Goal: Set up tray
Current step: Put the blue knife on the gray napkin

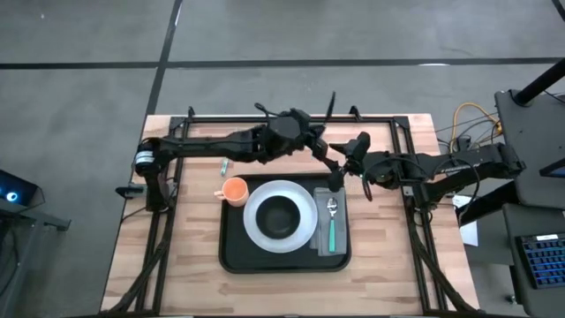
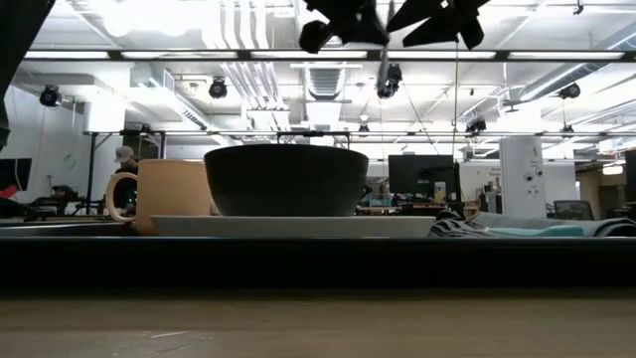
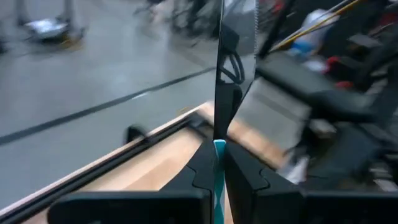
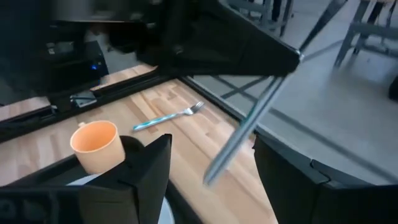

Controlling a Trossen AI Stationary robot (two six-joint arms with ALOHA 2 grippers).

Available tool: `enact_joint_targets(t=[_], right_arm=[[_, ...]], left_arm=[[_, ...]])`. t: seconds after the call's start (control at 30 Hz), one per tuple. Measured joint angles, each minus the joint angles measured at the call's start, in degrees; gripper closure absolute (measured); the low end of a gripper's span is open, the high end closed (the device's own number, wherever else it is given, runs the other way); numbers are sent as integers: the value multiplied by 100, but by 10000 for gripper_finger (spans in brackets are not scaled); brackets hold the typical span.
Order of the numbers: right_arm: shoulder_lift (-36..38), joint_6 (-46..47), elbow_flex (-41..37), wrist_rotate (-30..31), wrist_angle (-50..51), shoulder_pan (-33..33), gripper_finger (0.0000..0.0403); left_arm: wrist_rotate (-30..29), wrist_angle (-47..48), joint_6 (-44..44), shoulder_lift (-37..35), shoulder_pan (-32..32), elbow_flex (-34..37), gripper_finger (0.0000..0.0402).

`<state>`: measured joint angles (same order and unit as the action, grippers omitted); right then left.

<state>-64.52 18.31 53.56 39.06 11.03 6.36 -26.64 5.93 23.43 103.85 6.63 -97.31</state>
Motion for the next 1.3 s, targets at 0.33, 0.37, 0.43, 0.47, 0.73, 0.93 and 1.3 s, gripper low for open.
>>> enact_joint_targets(t=[0.33, 0.37, 0.43, 0.47, 0.73, 0.93, 1.3], right_arm=[[376, -402, -11, 3, -48, 1, 201], [413, -452, -11, 3, -51, 1, 202], [456, -602, -11, 3, -68, 1, 204], [458, -629, -11, 3, -70, 1, 206], [453, -712, -26, -53, -137, 1, 215], [453, -824, -33, -79, -190, 1, 222], [455, -848, -108, -168, -321, -42, 227]], left_arm=[[392, -1006, -344, -2, -158, 402, 401], [395, -1015, -344, -4, -191, 401, 401], [416, -1014, -348, -4, -234, 386, 401], [414, -1003, -365, -4, -238, 378, 401], [403, -1001, -433, -9, -276, 364, 401], [407, -1035, -464, -33, -290, 364, 401], [399, -1047, -599, -94, -314, 371, 401]])
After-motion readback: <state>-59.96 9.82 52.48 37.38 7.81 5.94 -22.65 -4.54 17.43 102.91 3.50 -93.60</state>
